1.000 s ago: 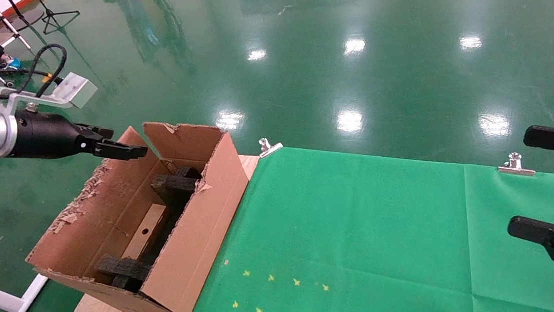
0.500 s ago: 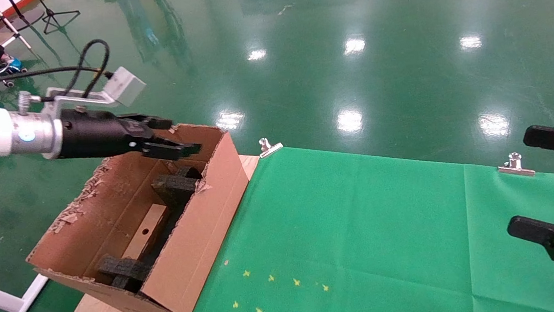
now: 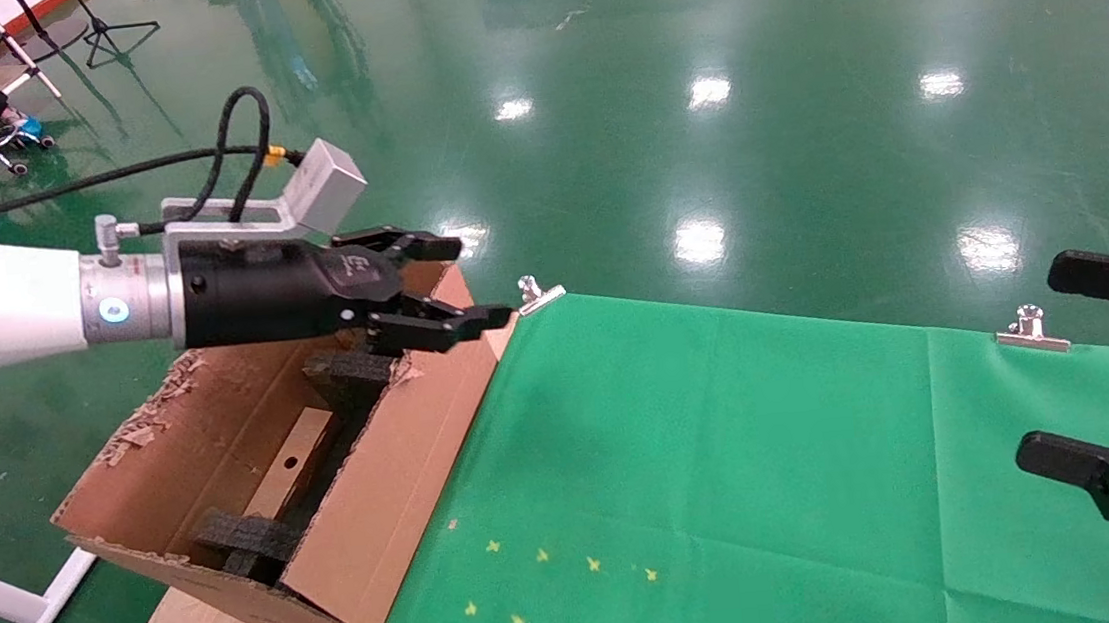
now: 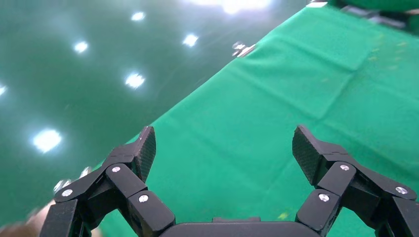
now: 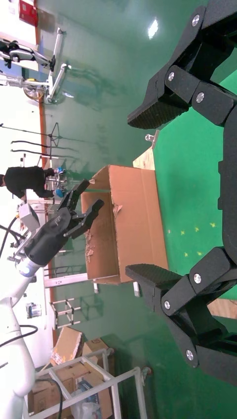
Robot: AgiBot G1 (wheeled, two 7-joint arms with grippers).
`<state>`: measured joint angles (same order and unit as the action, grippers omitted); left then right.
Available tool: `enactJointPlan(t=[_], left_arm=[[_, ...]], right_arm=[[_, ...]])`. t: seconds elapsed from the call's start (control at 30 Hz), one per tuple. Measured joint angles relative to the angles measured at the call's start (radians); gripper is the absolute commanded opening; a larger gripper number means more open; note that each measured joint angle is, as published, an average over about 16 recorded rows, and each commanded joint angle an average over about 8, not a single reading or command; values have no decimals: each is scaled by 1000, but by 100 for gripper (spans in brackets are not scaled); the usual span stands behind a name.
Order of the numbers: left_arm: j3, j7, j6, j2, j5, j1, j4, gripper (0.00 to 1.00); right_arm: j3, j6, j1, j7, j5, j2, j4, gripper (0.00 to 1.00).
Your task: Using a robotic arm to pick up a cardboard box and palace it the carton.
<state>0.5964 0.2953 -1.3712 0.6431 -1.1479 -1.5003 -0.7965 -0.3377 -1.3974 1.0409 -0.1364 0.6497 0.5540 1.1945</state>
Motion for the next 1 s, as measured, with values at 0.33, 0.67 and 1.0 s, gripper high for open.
enactJointPlan(t=[0.33, 0.67, 1.0], left_arm=[[-98, -33, -38, -10, 129, 131, -150, 100], [-196, -67, -77, -20, 259, 264, -302, 100], [-292, -99, -115, -29, 385, 392, -449, 100]], right_arm=[[0, 0, 0, 0, 0, 0, 0, 100], [0, 0, 0, 0, 0, 0, 0, 100], [0, 0, 0, 0, 0, 0, 0, 100]])
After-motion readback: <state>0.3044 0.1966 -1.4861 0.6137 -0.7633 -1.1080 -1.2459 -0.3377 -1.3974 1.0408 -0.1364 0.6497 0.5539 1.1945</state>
